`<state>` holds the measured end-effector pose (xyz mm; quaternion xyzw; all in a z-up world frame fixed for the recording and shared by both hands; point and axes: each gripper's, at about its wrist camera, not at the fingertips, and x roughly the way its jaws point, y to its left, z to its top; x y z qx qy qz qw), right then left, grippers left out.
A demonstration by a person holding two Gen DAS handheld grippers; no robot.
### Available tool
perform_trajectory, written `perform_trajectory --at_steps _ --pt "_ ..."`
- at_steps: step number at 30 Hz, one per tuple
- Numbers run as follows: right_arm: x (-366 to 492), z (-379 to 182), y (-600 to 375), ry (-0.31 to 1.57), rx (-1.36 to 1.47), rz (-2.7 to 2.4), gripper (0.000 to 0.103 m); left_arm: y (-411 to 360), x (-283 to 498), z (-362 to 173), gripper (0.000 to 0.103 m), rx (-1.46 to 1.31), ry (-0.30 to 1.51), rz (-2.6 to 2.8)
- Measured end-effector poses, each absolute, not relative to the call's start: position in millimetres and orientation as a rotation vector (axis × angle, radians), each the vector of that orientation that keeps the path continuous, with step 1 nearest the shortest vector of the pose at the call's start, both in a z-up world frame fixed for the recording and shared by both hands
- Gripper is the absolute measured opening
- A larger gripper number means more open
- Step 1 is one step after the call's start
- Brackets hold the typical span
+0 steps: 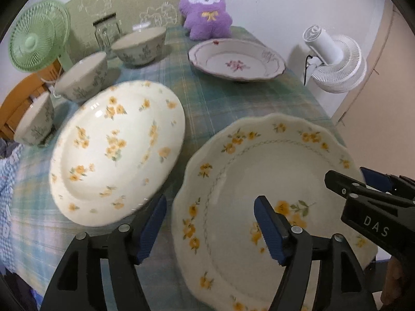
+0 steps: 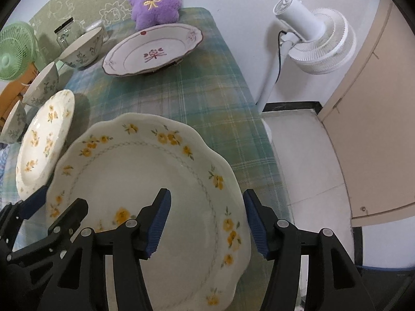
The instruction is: Organize plates and bowls
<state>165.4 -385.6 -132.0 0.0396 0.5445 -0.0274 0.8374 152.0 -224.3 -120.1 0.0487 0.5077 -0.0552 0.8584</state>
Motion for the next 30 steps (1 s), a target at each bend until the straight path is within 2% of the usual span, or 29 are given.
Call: perform_trajectory --at_steps 3,5,11,13,16,30 --pt "159 -113 -378 1.106 0.083 -0.036 0.067 -216 148 -101 0.078 0.106 1.034 -0.116" --pt "155 -100 -370 1.071 0.071 -0.030 0.074 -209 147 -93 0.079 0.107 1.019 -0.118" --pt "149 -75 -335 1.000 0.071 -0.006 0.074 -180 145 -78 0.079 0.098 0.980 -0.112" --pt "149 -69 -319 0.982 0.049 -0.018 0.074 -166 146 -73 0.084 0.103 0.958 -0.083" --pt "151 -61 -295 0.966 0.052 -0.010 0.074 -146 149 -67 0.084 0.088 0.947 -0.091" --pt "186 -67 -205 0.964 0.084 -0.024 0.074 -72 190 -76 0.084 0.063 0.979 -0.092"
